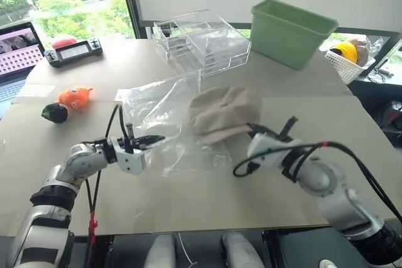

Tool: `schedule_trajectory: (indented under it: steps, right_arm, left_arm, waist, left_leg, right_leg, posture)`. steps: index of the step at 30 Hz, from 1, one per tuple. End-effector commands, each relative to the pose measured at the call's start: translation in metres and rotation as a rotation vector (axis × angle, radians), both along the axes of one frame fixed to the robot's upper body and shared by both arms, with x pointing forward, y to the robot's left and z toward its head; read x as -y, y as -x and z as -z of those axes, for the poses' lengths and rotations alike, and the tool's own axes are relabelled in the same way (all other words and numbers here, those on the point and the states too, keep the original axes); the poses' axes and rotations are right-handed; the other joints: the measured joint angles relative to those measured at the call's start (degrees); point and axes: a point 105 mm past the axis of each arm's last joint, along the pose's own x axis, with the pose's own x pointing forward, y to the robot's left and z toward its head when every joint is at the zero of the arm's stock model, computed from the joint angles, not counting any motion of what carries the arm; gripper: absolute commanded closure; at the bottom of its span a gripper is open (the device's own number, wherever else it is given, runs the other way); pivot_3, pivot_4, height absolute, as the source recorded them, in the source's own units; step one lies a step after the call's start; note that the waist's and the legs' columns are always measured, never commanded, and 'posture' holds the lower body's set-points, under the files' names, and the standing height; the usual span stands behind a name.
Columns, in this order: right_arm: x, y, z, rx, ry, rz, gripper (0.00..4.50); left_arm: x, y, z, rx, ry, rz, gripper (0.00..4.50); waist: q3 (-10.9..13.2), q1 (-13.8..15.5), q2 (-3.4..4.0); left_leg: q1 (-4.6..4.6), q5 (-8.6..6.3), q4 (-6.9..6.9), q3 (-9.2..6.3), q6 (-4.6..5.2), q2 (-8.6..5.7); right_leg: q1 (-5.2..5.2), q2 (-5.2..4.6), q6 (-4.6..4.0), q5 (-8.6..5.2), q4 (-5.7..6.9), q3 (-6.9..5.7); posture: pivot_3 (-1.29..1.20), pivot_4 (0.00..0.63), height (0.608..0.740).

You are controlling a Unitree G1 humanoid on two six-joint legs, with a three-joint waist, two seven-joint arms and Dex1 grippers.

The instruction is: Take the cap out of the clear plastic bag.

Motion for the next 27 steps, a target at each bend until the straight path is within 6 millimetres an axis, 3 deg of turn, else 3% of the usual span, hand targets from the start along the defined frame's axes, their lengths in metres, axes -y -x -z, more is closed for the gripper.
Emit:
schedule_trajectory:
  steps: [1, 2, 6, 7, 14, 16, 18, 20, 27]
  right_arm:
    - [-0.013, 0.008, 0.013, -0.008, 0.011, -0.087, 4.4]
    - [-0.014, 0.009, 0.018, -0.032, 0.014, -0.094, 4.4]
    - [-0.009, 0.008, 0.037, -0.164, -0.026, -0.064, 4.5]
    - [-0.008, 0.008, 0.039, -0.188, -0.042, -0.053, 3.7]
    - [0.001, 0.005, 0.043, -0.263, -0.088, -0.017, 1.39]
    - [0.006, 0.005, 0.039, -0.312, -0.13, -0.014, 0.76]
    - [0.009, 0.004, 0.03, -0.33, -0.171, -0.017, 0.09]
    - [0.013, 0.004, 0.017, -0.396, -0.294, -0.021, 0.09]
    - [0.019, 0.015, -0.019, -0.653, -0.654, -0.129, 0.09]
  left_arm:
    - [-0.001, 0.002, 0.002, 0.024, -0.009, 0.013, 4.5]
    - [-0.001, 0.002, 0.004, 0.022, -0.012, 0.01, 4.5]
    - [-0.001, 0.002, 0.009, 0.001, -0.016, 0.015, 3.52]
    - [-0.001, 0.002, 0.01, -0.002, -0.014, 0.017, 3.02]
    - [0.0, 0.006, 0.015, -0.047, -0.006, 0.039, 0.53]
    - [0.005, 0.01, 0.013, -0.088, 0.022, 0.063, 0.0]
    - [0.007, 0.014, 0.015, -0.164, 0.027, 0.076, 0.0]
    - [0.009, 0.017, 0.014, -0.325, 0.011, 0.065, 0.0]
    - [0.023, 0.04, -0.035, -0.865, 0.199, 0.082, 0.0]
  waist:
    - [0.0, -0.04, 0.0]
    - [0.0, -0.01, -0.01]
    - [-0.01, -0.01, -0.03]
    - [-0.01, -0.01, -0.03]
    - [-0.01, -0.01, -0.04]
    - [-0.01, 0.02, -0.04]
    - [-0.01, 0.0, -0.04]
    - [0.0, -0.05, -0.04]
    - [0.06, -0.2, -0.06]
  left_leg:
    - [0.05, 0.0, 0.01, 0.01, 0.0, 0.0]
    - [0.11, 0.0, 0.02, 0.01, 0.0, 0.0]
    - [0.41, 0.0, 0.01, 0.04, 0.0, 0.01]
    - [0.47, 0.0, 0.0, 0.03, 0.0, 0.02]
    - [0.97, -0.01, -0.02, 0.04, -0.01, 0.02]
    - [1.0, -0.01, -0.03, 0.04, -0.01, 0.02]
    - [0.97, -0.01, -0.04, 0.03, -0.01, 0.03]
    - [0.93, -0.01, -0.05, 0.02, -0.01, 0.03]
    - [0.93, -0.01, -0.03, -0.01, -0.01, 0.1]
  right_leg:
    - [0.06, 0.0, -0.03, 0.02, 0.0, 0.01]
    - [0.14, 0.0, -0.02, 0.02, -0.01, 0.01]
    - [0.39, 0.02, 0.01, 0.0, 0.0, 0.02]
    - [0.44, 0.03, 0.01, -0.01, 0.0, 0.02]
    - [0.98, 0.02, 0.03, -0.02, -0.05, 0.01]
    - [1.0, 0.02, 0.03, -0.02, -0.05, 0.01]
    - [1.01, 0.02, 0.03, -0.02, -0.06, 0.01]
    - [0.99, 0.02, 0.01, -0.02, -0.07, 0.01]
    - [1.01, 0.07, -0.01, -0.03, -0.01, 0.0]
  posture:
    - [0.0, 0.15, 0.735]
    - [0.0, 0.15, 0.735]
    - [0.0, 0.15, 0.735]
    - [0.0, 0.15, 0.735]
    - [0.0, 0.15, 0.735]
    - [0.0, 0.15, 0.735]
    - [0.0, 0.15, 0.735]
    - [0.0, 0.15, 0.735]
    - [0.0, 0.15, 0.735]
